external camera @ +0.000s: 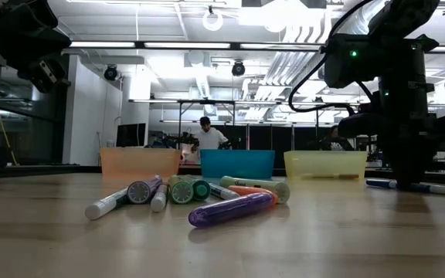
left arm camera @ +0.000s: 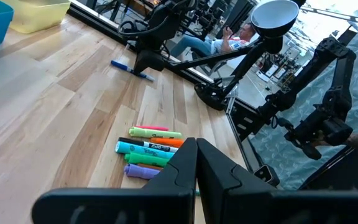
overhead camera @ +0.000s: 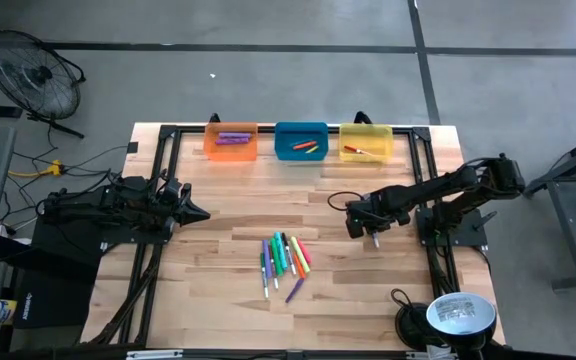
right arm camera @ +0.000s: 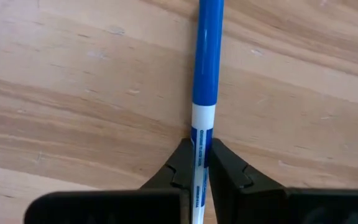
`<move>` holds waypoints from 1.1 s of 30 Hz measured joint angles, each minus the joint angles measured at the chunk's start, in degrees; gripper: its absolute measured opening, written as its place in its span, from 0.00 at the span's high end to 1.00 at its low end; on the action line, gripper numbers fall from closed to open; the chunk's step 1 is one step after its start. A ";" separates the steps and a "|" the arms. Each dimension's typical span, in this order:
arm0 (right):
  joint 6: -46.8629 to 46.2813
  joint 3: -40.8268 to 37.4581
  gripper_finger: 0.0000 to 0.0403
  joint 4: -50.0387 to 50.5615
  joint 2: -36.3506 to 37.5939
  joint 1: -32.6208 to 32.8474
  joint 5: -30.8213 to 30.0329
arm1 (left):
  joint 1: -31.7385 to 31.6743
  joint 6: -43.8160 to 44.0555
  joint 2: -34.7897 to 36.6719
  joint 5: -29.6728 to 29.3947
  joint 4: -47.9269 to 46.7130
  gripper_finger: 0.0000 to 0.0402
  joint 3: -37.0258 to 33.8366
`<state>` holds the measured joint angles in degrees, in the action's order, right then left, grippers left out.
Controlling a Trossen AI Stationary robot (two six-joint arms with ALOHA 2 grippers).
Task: Pick & Place Markers
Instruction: Put the blue marker into the yellow bin
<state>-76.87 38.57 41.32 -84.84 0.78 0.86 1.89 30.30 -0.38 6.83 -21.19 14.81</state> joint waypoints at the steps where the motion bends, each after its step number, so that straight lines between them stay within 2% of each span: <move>1: 0.12 -0.08 0.96 -0.05 0.23 0.00 0.16 | 0.01 0.00 -0.01 0.00 -0.01 1.00 0.00; 9: 1.38 -0.14 0.96 -1.97 4.24 0.02 0.56 | 0.00 0.00 -0.02 0.00 -0.02 1.00 0.00; 15: 4.06 -0.12 0.96 -8.25 7.76 -1.11 -1.53 | 0.00 0.00 -0.02 0.00 -0.01 1.00 0.00; 23: 14.96 1.28 0.96 -19.62 11.21 -7.30 -2.63 | 0.01 0.00 -0.02 0.00 -0.02 1.00 0.00; 28: 27.03 8.85 0.96 -16.34 11.24 -13.36 -2.68 | 0.00 0.00 -0.02 -0.01 0.00 1.00 0.00; 33: 39.87 18.78 0.96 -3.98 10.99 -21.05 -6.06 | 0.02 0.00 -0.02 0.00 -0.02 1.00 0.00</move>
<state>-36.99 57.35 37.34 -73.85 -20.27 -5.20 1.91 30.30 -0.40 6.83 -21.21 14.81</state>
